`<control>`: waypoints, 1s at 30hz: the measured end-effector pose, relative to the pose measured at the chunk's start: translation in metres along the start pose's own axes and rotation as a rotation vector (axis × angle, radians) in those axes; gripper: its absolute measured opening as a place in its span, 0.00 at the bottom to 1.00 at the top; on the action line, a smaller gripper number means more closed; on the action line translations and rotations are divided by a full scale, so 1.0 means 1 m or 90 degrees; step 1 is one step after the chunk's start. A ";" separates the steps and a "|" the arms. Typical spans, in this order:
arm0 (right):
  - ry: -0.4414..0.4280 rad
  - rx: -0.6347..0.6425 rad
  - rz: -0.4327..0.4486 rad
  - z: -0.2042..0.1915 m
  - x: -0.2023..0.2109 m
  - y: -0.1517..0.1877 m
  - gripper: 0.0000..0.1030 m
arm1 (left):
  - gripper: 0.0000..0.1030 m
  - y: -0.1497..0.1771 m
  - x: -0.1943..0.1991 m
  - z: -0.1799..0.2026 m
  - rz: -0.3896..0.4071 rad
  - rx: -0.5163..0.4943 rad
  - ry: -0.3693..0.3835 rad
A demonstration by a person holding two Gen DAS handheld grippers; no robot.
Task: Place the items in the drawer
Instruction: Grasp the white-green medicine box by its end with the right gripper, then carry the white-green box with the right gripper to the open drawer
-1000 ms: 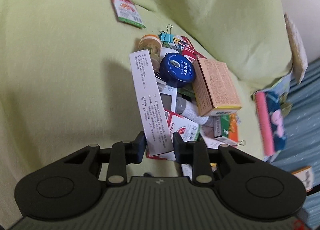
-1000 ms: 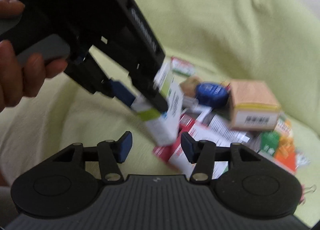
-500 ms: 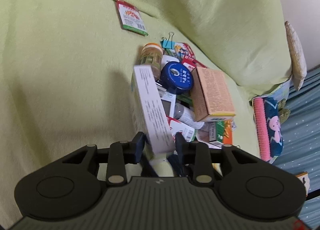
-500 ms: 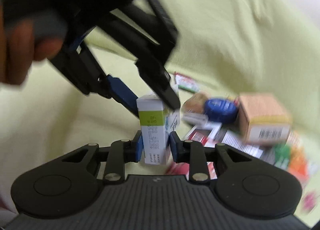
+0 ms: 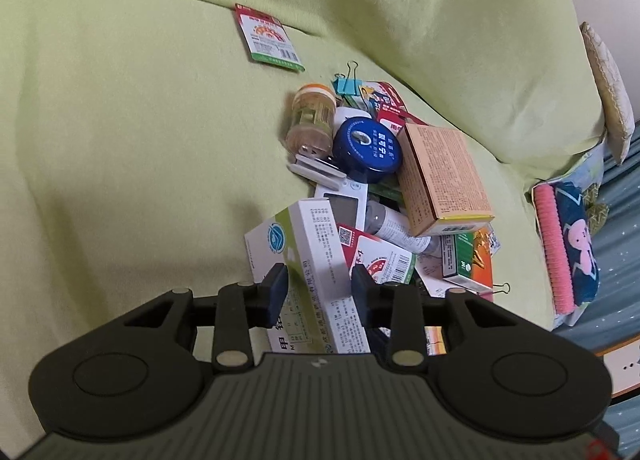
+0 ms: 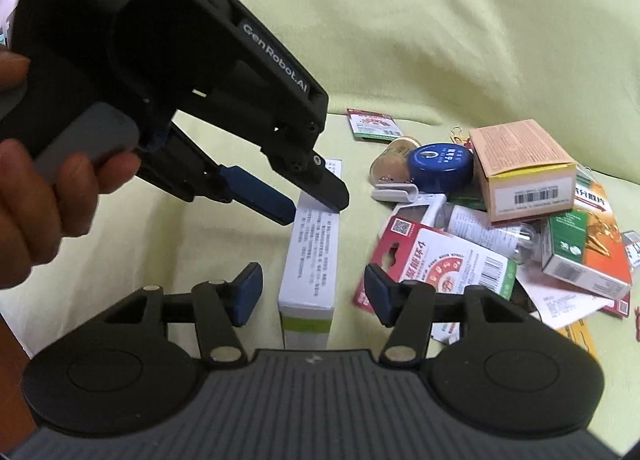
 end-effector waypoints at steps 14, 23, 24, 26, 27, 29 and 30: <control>-0.024 -0.108 -0.065 0.014 0.014 0.009 0.21 | 0.39 0.016 0.022 0.011 0.039 -0.034 -0.088; -0.048 -0.188 -0.069 0.035 0.045 0.029 0.21 | 0.39 0.050 0.020 0.026 0.019 -0.055 -0.168; -0.047 -0.191 -0.065 0.036 0.049 0.030 0.21 | 0.39 0.053 0.020 0.029 0.016 -0.058 -0.174; -0.045 -0.195 -0.055 0.038 0.059 0.032 0.21 | 0.39 0.060 0.019 0.033 0.011 -0.061 -0.181; -0.042 -0.196 -0.049 0.039 0.064 0.033 0.21 | 0.39 0.063 0.020 0.035 0.012 -0.063 -0.183; -0.038 -0.198 -0.040 0.042 0.072 0.035 0.21 | 0.39 0.069 0.021 0.041 0.014 -0.068 -0.190; -0.035 -0.201 -0.035 0.043 0.076 0.036 0.21 | 0.39 0.071 0.022 0.045 0.017 -0.072 -0.199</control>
Point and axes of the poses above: each gripper's, at about its wrist camera, not at the fingertips, and x roughly against the way its jaws point, z to its right, y to its underside, the point moved 2 cm from there along -x, roughly the way its jaws point, and after that the axes turned 8 degrees about -z, right-handed, at the moved point
